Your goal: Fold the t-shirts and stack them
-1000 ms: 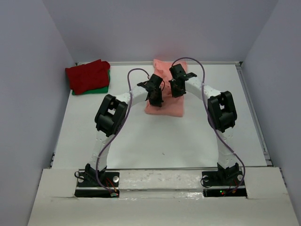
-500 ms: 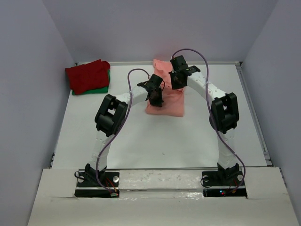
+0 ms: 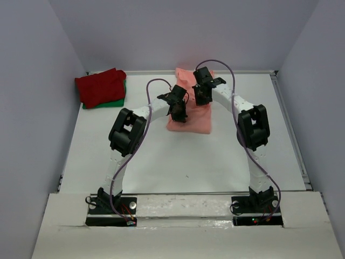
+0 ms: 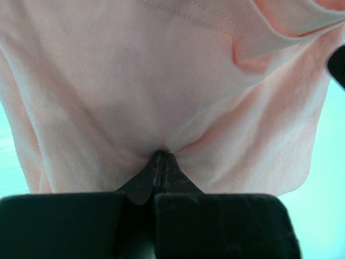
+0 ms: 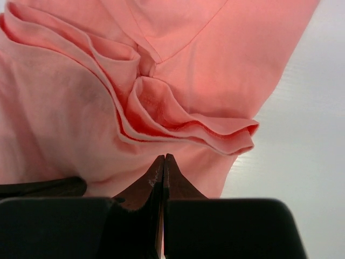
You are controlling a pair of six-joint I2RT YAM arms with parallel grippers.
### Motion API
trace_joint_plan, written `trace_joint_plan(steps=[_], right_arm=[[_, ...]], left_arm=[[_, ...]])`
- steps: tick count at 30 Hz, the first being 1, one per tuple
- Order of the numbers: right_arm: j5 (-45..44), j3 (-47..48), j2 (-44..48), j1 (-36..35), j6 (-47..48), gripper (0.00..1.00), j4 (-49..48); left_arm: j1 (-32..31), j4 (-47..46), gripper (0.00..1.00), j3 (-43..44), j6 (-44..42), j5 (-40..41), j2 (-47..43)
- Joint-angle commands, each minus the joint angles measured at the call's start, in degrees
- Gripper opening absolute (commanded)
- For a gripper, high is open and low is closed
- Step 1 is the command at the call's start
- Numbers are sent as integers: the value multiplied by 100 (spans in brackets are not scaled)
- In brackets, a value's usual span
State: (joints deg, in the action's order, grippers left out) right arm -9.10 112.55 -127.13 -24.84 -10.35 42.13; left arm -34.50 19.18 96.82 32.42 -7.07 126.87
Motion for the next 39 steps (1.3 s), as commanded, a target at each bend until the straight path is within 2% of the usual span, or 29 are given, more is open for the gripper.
trace_joint_plan(steps=[1, 10, 27, 39], right_arm=[[67, 346, -162, -47, 15, 0, 15], [-4, 820, -540, -47, 112, 0, 67], [427, 2174, -2078, 735, 24, 0, 498], [-347, 1779, -1456, 735, 341, 0, 279]], left_arm=[[-39, 271, 0, -145, -70, -93, -22], [-48, 253, 0, -180, -35, -119, -153], [-180, 244, 0, -629, -61, -93, -795], [-268, 121, 0, -1086, 53, 197, -1155]])
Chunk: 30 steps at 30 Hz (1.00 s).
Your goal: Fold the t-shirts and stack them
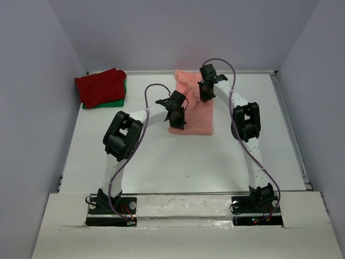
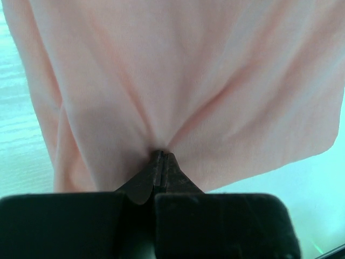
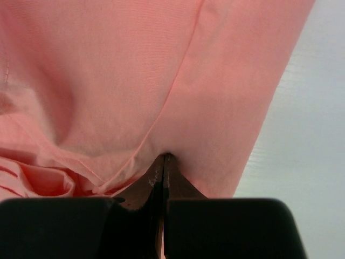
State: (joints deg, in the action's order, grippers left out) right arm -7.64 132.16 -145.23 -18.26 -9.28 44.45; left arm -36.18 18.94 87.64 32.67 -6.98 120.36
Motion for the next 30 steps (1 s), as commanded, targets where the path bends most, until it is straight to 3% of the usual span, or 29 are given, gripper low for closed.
trace_joint_plan(steps=[1, 16, 23, 24, 30], right_arm=[[-406, -199, 442, 77, 242, 0, 29], [-352, -700, 2156, -28, 261, 0, -33], [754, -2780, 3271, -186, -381, 0, -409], [990, -3531, 3438, -187, -521, 0, -785], [1494, -5373, 4327, -309, -760, 0, -1561]], left_arm=[[-108, 163, 0, -168, 38, 223, -530], [-170, 531, 0, 631, -129, 636, -487], [-143, 787, 0, 817, -190, 988, -609], [-135, 743, 0, 721, -190, 954, -645], [32, 322, 0, -53, -138, 418, -925]])
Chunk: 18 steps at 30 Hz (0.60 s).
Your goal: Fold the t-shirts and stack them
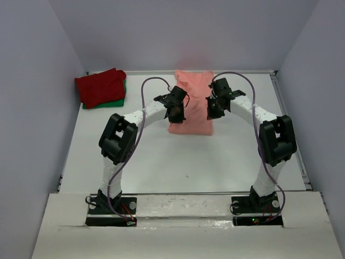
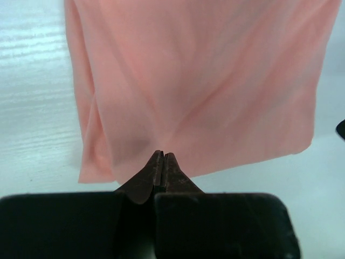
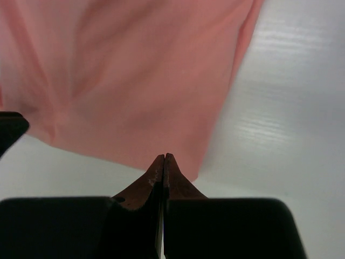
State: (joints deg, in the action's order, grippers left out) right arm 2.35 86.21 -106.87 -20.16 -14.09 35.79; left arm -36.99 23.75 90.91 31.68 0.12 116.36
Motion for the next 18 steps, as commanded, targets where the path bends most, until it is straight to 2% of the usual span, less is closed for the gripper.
trace_joint_plan(steps=[1, 8, 18], right_arm=[[364, -869, 544, -119, -270, 0, -696], [90, -1362, 957, -365, -243, 0, -644], [11, -1388, 764, -559, -384, 0, -652]], left_arm=[[131, -230, 0, -486, -65, -380, -570], [377, -599, 0, -1110, -66, -706, -755], [640, -749, 0, -1146, -83, -873, -439]])
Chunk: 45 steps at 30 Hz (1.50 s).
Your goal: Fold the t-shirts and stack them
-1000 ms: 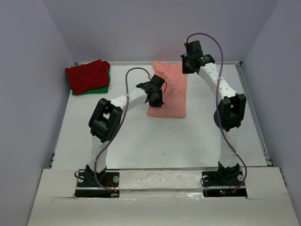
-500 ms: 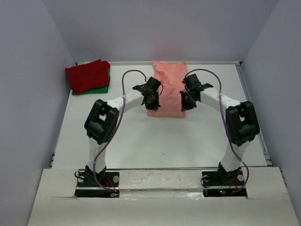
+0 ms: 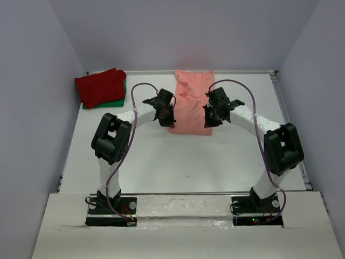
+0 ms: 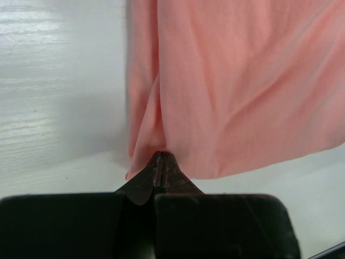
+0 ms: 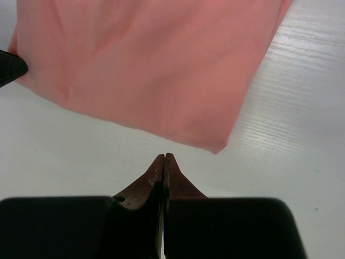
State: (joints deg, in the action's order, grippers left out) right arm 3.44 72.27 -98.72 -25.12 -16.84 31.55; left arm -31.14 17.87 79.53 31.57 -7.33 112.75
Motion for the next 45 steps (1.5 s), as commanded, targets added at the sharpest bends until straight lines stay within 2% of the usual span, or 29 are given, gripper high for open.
trace_joint_plan(steps=[1, 17, 27, 33, 35, 39, 45], right_arm=[[-124, -20, -77, -63, -170, 0, -228], [-1065, -310, -938, -115, -1102, 0, -316], [-1337, -670, -781, -274, -1462, 0, -202], [-1557, -828, -517, -484, -1471, 0, -123], [-1618, -820, -429, -555, -1392, 0, -97], [-1829, -715, -192, -730, -1444, 0, 140], [-1935, -688, 440, -942, -1585, 0, 526]], left_arm=[[64, -143, 0, 1, -72, -145, -17], [55, -310, 0, -323, 24, -251, -51], [-50, -29, 0, -947, 446, 214, -280], [-77, 6, 0, -1334, 516, 557, -586], [-77, 76, 0, -1370, 569, 907, -727], [-147, 541, 0, -1291, 780, 1706, -1236], [-244, 1112, 0, -1141, 903, 2130, -1904]])
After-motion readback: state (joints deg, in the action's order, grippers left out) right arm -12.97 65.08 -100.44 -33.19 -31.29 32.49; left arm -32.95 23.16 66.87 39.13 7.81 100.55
